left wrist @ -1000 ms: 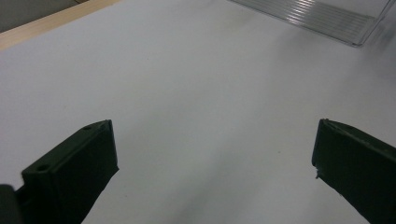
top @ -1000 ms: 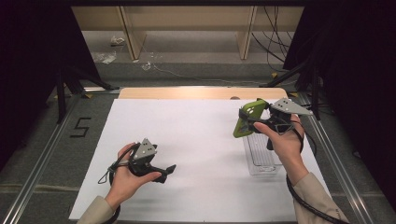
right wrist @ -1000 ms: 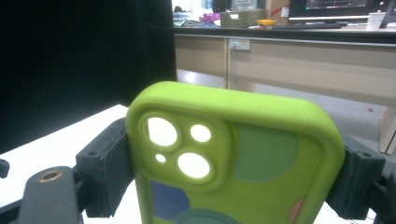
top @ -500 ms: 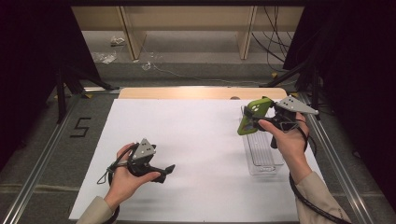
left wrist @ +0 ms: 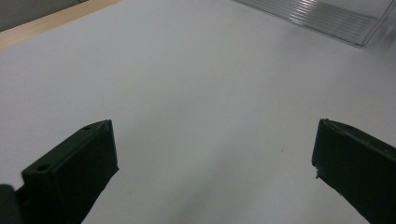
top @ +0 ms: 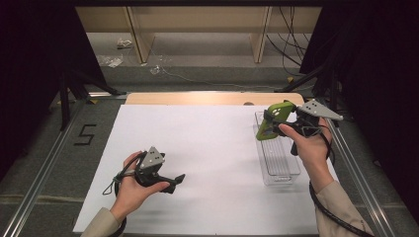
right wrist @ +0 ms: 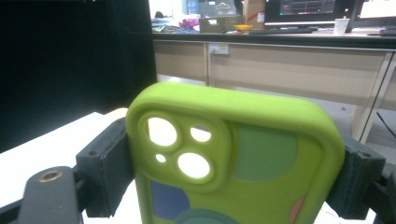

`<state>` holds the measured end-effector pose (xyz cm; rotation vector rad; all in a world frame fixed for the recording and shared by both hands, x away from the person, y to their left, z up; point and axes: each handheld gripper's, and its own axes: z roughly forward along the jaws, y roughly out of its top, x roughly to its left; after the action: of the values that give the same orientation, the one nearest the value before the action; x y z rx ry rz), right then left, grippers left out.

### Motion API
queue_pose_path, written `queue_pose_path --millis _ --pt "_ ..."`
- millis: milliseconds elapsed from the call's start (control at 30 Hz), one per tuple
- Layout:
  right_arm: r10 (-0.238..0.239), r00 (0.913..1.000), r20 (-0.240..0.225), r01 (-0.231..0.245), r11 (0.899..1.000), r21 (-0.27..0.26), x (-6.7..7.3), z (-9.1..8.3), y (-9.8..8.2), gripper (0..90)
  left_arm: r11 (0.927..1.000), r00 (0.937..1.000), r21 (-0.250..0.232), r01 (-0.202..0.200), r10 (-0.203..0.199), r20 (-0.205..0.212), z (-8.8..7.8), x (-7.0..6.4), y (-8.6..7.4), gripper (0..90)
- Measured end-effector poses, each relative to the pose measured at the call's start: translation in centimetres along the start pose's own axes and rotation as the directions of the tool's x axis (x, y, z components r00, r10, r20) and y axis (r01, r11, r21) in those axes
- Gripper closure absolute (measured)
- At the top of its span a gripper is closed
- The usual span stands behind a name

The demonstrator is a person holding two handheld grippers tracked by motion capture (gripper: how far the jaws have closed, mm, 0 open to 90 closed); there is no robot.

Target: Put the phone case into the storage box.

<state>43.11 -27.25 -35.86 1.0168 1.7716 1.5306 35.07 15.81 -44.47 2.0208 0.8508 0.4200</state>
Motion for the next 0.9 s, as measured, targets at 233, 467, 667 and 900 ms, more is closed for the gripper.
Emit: queue_pose_path --millis 233,467,667,900 --pt "0.004 0.9999 0.016 -0.004 1.000 -0.002 -0.5 -0.2 0.0 17.6 1.0000 1.0000 -0.003 0.002 -0.002 -0.001 0.0 0.0 0.0 0.0" --pt "0.007 0.9997 0.025 -0.007 1.000 -0.005 -0.8 -0.2 0.0 17.6 1.0000 1.0000 -0.004 0.002 -0.002 -0.001 0.0 0.0 0.0 0.0" --pt "0.009 0.9994 0.034 -0.009 1.000 -0.003 -1.1 -0.3 -0.1 17.6 1.0000 1.0000 -0.003 0.004 -0.004 -0.003 -0.1 0.1 0.0 0.0" --pt "0.012 0.9990 0.043 -0.012 1.000 -0.004 -1.4 -0.4 -0.1 17.6 1.0000 1.0000 -0.006 0.004 -0.004 -0.003 -0.1 0.1 0.0 0.0"
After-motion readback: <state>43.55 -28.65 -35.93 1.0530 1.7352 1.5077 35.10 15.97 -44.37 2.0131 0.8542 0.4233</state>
